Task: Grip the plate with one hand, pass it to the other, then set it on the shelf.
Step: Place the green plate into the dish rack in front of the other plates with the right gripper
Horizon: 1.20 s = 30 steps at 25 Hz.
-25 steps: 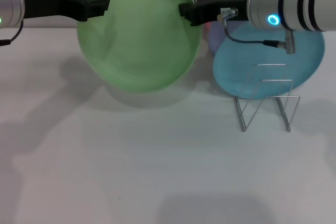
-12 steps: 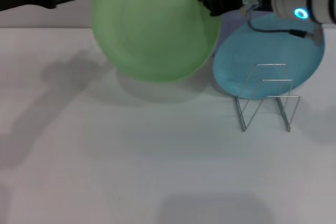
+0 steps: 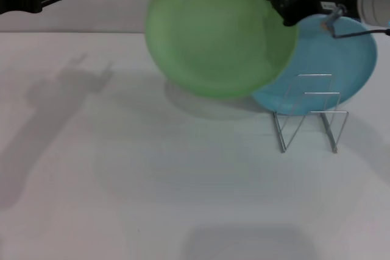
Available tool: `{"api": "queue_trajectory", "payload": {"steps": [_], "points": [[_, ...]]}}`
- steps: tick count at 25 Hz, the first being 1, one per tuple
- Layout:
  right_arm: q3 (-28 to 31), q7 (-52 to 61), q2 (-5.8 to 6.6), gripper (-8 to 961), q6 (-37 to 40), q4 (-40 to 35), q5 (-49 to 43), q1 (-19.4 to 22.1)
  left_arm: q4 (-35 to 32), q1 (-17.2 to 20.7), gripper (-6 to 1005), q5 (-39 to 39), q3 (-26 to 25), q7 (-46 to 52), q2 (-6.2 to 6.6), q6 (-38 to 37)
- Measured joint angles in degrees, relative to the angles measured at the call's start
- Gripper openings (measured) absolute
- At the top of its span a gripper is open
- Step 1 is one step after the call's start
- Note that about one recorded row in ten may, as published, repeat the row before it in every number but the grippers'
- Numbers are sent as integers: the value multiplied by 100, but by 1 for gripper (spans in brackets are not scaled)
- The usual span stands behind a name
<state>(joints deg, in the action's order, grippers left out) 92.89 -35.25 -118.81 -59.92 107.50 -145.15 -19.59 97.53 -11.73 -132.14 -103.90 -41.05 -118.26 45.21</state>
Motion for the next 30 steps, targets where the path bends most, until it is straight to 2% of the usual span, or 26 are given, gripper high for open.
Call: {"api": "queue_trajectory", "payload": {"steps": [12, 30], "points": [[567, -379, 1, 66, -964, 523, -19, 33, -325, 55, 654, 31, 220, 62, -16, -406], [863, -1134, -3, 66, -1497, 684, -162, 65, -585, 65, 654, 298, 413, 66, -22, -645]]}}
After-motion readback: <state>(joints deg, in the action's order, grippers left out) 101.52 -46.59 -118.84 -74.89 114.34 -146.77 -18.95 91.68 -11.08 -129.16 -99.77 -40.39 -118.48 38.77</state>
